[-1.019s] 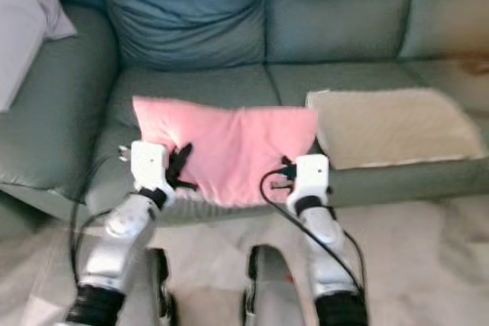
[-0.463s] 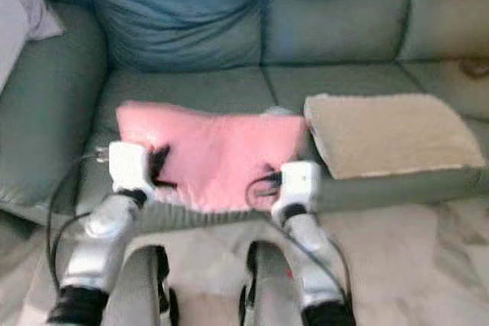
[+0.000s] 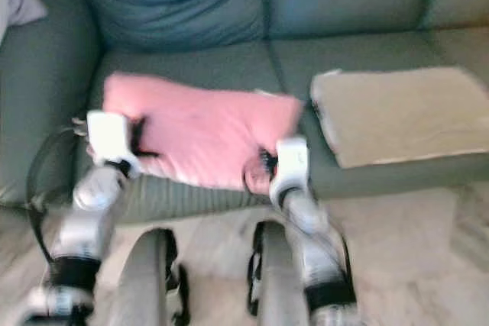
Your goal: Move the pillow to the sofa
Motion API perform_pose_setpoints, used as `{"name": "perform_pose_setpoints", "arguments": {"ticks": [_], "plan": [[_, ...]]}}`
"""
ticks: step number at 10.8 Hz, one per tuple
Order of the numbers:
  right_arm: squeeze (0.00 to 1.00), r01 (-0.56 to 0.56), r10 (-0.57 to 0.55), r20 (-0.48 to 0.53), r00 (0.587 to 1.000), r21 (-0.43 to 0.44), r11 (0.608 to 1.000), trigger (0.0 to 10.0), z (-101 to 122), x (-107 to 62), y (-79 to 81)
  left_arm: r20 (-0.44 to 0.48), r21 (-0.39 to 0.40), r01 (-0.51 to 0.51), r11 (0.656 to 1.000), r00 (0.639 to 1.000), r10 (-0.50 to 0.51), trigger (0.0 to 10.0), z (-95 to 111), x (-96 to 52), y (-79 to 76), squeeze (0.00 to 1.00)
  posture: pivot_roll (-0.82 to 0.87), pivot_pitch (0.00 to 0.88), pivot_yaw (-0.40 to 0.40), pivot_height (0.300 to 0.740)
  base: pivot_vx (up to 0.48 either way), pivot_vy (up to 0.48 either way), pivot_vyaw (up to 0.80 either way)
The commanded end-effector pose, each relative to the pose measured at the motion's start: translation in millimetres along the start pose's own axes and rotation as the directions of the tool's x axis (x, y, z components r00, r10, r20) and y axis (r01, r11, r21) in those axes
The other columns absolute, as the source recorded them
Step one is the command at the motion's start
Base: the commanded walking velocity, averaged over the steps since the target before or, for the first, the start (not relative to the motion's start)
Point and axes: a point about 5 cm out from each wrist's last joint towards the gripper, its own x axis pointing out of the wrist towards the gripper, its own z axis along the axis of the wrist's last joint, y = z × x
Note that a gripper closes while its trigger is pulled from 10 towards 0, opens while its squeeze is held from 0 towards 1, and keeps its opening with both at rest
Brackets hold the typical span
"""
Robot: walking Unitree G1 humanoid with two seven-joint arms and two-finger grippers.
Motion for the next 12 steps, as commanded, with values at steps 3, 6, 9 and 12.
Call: {"name": "perform_pose_setpoints", "arguments": {"ticks": [3, 6, 9, 12], "plan": [[0.0, 0.048, -0.051, -0.035, 0.998, -0.091, 0.995, 10.0, 13, 17.7, -39.9, -0.04, 0.085, -0.139, 0.987, 0.989, 0.142, 10.0, -1, 19.7, 24.8, 0.0, 0.01, 0.387, 0.007, 0.622, 0.0, 0.0, 0.0], [0.0, 0.251, -0.249, 0.03, 0.968, -0.15, 0.956, 10.0, 50, 27.7, -98.0, -0.021, 0.044, -0.133, 0.99, 0.991, 0.134, 10.0, 12, 39.3, 12.0, 0.0, 0.0, 0.397, -0.007, 0.622, 0.0, 0.0, 0.0], [0.0, 0.326, -0.326, 0.029, 0.945, -0.15, 0.933, 10.0, 53, 19.6, -125.1, -0.041, 0.107, -0.263, 0.959, 0.963, 0.268, 10.0, 5, 38.8, 21.6, 0.0, -0.02, 0.397, -0.007, 0.622, 0.0, 0.0, 0.0], [0.0, 0.37, -0.367, 0.044, 0.929, -0.159, 0.916, 10.0, 61, 20.6, -136.5, -0.002, 0.139, -0.361, 0.922, 0.931, 0.364, 10.0, 9, 38.1, 36.5, 0.0, -0.02, 0.386, -0.016, 0.622, 0.0, 0.0, 0.0]]}}
